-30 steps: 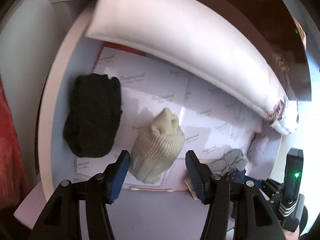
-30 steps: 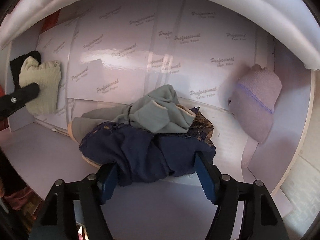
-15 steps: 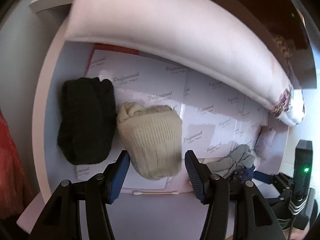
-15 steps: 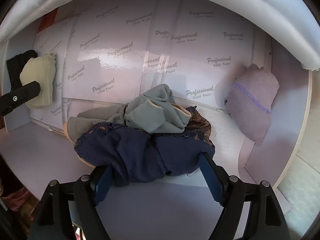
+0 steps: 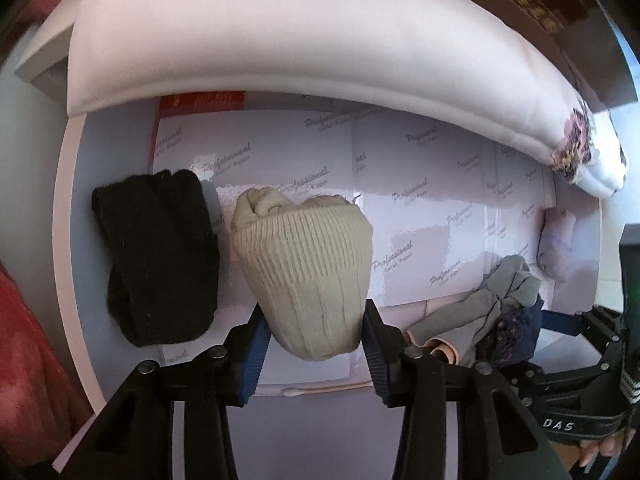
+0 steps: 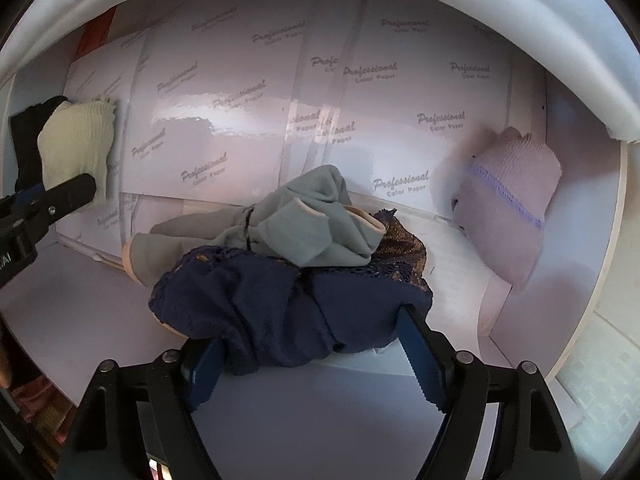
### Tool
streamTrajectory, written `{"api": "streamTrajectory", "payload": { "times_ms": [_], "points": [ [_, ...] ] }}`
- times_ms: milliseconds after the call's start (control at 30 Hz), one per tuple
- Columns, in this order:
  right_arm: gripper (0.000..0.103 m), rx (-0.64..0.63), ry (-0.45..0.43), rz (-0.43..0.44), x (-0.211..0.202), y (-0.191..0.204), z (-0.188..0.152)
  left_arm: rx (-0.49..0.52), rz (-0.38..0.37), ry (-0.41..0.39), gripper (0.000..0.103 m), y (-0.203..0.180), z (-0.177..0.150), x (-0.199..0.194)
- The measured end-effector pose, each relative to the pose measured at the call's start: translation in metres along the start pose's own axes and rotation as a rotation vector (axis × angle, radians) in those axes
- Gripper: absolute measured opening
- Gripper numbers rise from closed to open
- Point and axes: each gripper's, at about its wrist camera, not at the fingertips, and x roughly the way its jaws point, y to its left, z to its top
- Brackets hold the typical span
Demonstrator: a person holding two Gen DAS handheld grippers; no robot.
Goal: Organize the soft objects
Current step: 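Grip the navy lace cloth with the right tool while the left tool closes on the cream beanie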
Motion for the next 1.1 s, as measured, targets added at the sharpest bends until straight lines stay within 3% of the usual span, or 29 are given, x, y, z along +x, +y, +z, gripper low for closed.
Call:
{"api": "streamTrajectory", "payload": {
  "times_ms": [233,300,400,467,600,733,867,1000,1100],
  "points": [
    [0.083,0.028,0.008,0.013,0.005,-0.008,0.001,0.023,0.028,0.026,0.043,-0.009,0.001,0.009],
    [0.072,0.04,-0.004,0.028,0.001,-0.012,0.002,0.033,0.031,0.021,0.041,-0.009,0.001,0.009],
    [0.064,0.043,-0.028,0.046,-0.002,-0.021,0.005,0.036,0.031,0.018,0.04,-0.007,-0.001,0.008],
    [0.063,0.064,-0.042,0.045,-0.006,-0.027,0.005,0.031,0.026,0.018,0.04,-0.006,-0.002,0.007],
    [0.063,0.152,-0.071,0.131,-0.018,-0.048,0.004,0.023,0.017,0.018,0.04,0.007,-0.005,0.004],
    [0.07,0.262,-0.097,0.203,-0.027,-0.072,0.004,0.02,0.013,0.019,0.04,0.021,-0.003,0.001],
    [0.082,0.297,-0.115,0.193,-0.03,-0.084,0.005,0.027,0.018,0.019,0.041,0.024,-0.003,-0.002],
    [0.088,0.248,-0.091,0.173,-0.024,-0.078,0.007,0.029,0.023,0.018,0.041,0.019,-0.003,0.0],
    [0.084,0.193,-0.034,0.122,-0.008,-0.065,0.009,0.027,0.022,0.015,0.041,0.018,-0.003,0.003]
  ]
}}
